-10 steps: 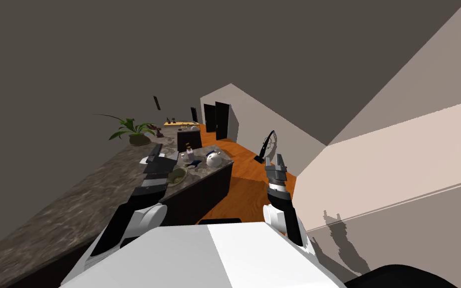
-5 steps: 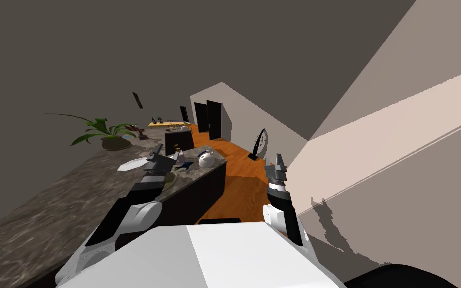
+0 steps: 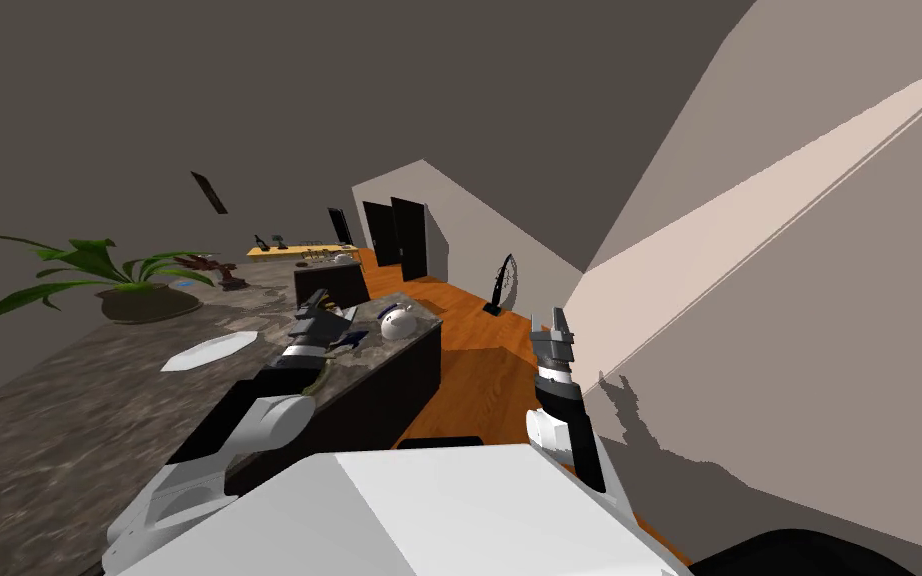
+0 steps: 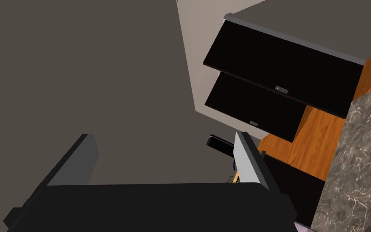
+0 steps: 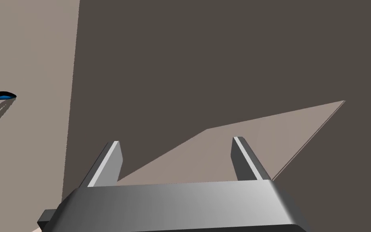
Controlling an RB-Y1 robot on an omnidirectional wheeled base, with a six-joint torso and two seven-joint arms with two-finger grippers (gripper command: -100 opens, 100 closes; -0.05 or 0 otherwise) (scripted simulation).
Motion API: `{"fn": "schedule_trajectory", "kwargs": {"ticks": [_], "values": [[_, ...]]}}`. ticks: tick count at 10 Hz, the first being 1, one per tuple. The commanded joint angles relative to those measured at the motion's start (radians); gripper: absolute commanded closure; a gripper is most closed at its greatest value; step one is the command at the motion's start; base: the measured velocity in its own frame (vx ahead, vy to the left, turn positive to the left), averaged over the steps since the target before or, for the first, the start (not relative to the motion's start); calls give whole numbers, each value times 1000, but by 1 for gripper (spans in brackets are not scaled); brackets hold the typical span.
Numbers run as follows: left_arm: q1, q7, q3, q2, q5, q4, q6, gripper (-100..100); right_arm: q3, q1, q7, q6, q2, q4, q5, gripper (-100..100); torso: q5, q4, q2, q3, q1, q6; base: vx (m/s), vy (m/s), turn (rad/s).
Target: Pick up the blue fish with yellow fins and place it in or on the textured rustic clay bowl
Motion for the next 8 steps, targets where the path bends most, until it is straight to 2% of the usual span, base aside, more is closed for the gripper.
{"fn": "schedule_trajectory", "kwargs": {"ticks": [1,2,6,7,8], "values": [[-18,20,23,13,37,24,50,-100,0,0,0,0,0,0,0,0,0,0,0,0,0,0,-19,38,-251],[-18,20,23,13,37,24,56,-100,0,0,0,0,0,0,0,0,0,0,0,0,1,0,-13,30,-66],[-65,58,87,41,123,92,181,-100,0,0,0,0,0,0,0,0,1,0,1,1,2,0,-30,50,-248],[-65,58,87,41,123,92,189,-100,0,0,0,0,0,0,0,0,1,0,2,1,3,0,-35,53,-78],[-77,65,103,46,142,111,224,-100,0,0,0,0,0,0,0,0,1,0,1,1,2,-1,-22,41,-125]]}}
